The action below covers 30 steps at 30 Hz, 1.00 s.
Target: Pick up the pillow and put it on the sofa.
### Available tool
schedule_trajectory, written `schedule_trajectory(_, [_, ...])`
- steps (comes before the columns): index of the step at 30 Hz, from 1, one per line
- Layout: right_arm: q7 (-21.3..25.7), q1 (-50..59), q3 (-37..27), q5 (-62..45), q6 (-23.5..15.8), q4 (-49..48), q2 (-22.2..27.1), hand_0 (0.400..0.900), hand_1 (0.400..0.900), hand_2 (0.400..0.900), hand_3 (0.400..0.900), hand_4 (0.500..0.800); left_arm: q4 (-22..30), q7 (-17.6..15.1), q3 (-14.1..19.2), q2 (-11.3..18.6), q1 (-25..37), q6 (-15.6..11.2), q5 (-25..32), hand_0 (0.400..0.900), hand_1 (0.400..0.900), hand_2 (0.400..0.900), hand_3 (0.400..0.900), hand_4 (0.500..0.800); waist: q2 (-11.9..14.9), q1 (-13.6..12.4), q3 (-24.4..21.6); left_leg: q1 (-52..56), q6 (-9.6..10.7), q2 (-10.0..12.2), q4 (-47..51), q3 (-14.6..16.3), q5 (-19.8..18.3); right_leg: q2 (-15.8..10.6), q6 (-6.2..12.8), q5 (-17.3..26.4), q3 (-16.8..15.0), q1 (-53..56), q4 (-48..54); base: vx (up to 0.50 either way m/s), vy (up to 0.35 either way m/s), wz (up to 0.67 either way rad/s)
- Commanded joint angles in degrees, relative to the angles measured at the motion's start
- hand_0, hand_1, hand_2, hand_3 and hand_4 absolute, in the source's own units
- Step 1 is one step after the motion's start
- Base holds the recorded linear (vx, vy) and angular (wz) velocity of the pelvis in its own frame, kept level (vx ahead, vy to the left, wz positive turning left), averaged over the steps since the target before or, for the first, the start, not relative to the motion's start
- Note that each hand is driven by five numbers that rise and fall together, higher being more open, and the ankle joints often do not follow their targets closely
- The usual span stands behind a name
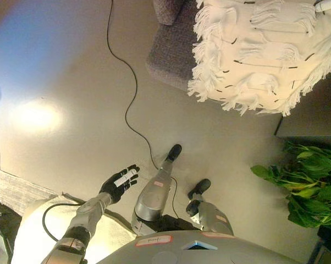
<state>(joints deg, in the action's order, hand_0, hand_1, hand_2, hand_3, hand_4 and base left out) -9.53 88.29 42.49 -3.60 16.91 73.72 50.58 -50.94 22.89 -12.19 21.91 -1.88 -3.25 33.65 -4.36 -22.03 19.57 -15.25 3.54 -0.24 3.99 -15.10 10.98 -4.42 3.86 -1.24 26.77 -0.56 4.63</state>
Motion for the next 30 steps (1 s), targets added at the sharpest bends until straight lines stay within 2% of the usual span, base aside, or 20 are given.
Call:
schedule_trajectory(1, [8.29,9.59,6.94,2.46,-1.04,-3.99,1.48,0.9,0.9,0.9,0.9,0.8,-0.18,1.64,-3.43,3.77,-3.58,-0.02,0.72,0.9,0.9,0.9,0.9,0.8,2.84,-0.63,-1.67,2.96,2.75,2.22,0.05,3.22,-6.99,-4.91,2.72,1.45,-2.64,-3.71,-2.44,-0.07,0.076,-0.05])
schedule_trajectory(2, [9.25,9.86,7.07,2.98,-0.97,-4.0,1.67,0.9,0.9,0.9,0.9,0.8,-0.45,1.6,-3.57,3.72,-3.52,-0.06,0.6,0.9,0.9,0.9,0.9,0.8,2.79,-0.59,-1.64,2.31,2.4,1.75,-0.45,3.31,-5.79,-5.45,2.59,2.89,-1.96,-4.1,-2.6,-0.06,0.068,-0.05])
schedule_trajectory(4, [11.07,10.36,7.46,3.29,-0.03,-4.17,2.07,0.9,0.9,0.9,0.9,0.8,-0.96,1.31,-3.53,3.65,-3.67,0.17,0.3,0.9,0.9,0.9,0.9,0.8,3.23,-0.38,-2.43,2.91,2.45,1.94,-0.35,3.56,-6.08,-5.33,2.64,2.74,-2.16,-3.45,-2.4,-0.01,0.032,-0.07])
schedule_trajectory(7, [10.77,11.18,8.3,2.77,0.67,-3.76,2.68,0.9,0.9,0.9,0.9,0.8,-1.68,1.08,-3.54,3.79,-3.66,0.83,0.25,0.9,0.9,0.9,0.9,0.8,3.68,-0.23,-3.38,3.37,2.49,2.08,-0.18,3.68,-6.25,-5.26,2.79,2.76,-2.33,-2.87,-2.03,0.01,-0.005,-0.03])
schedule_trajectory(14, [6.06,11.9,10.35,2.56,3.61,-2.16,4.76,0.9,0.9,0.9,0.9,0.8,-5.51,0.91,-2.38,3.24,-4.18,1.85,-3.27,0.9,0.9,0.9,0.9,0.8,5.86,0.36,-7.45,6.45,2.59,2.61,0.19,4.01,-7.03,-4.86,2.98,2.39,-2.81,0.55,-1.03,0.08,-0.023,-0.03])
schedule_trajectory(23, [3.94,11.18,9.46,2.55,5.67,-0.37,6.77,0.9,0.9,0.9,0.9,0.8,-8.77,0.68,-2.19,1.98,-4.39,3.65,-5.95,0.9,0.9,0.9,0.9,0.8,7.05,0.99,-11.35,9.43,2.7,2.62,0.35,3.85,-7.89,-4.65,3.06,1.75,-3.16,3.72,-0.46,0.08,0.0,0.02])
schedule_trajectory(27, [-0.89,7.62,7.04,-0.06,4.75,-1.46,7.31,0.9,0.9,0.9,0.9,0.8,-10.18,0.77,-1.59,1.54,-4.17,4.44,-7.22,0.9,0.9,0.9,0.9,0.8,7.66,1.67,-12.8,10.67,2.8,2.64,0.46,4.3,-8.27,-4.58,3.22,1.46,-3.52,4.75,-0.37,0.05,-0.007,0.02])
schedule_trajectory(30, [-5.67,0.89,1.59,-7.3,2.67,-3.95,6.05,0.9,0.9,0.9,0.9,0.8,-11.05,0.38,-1.19,1.34,-3.42,4.75,-8.88,0.9,0.9,0.9,0.9,0.8,8.26,2.47,-13.9,11.85,2.65,2.67,0.56,4.99,-8.71,-4.57,3.23,1.23,-3.93,5.42,-0.39,0.02,-0.031,-0.08])
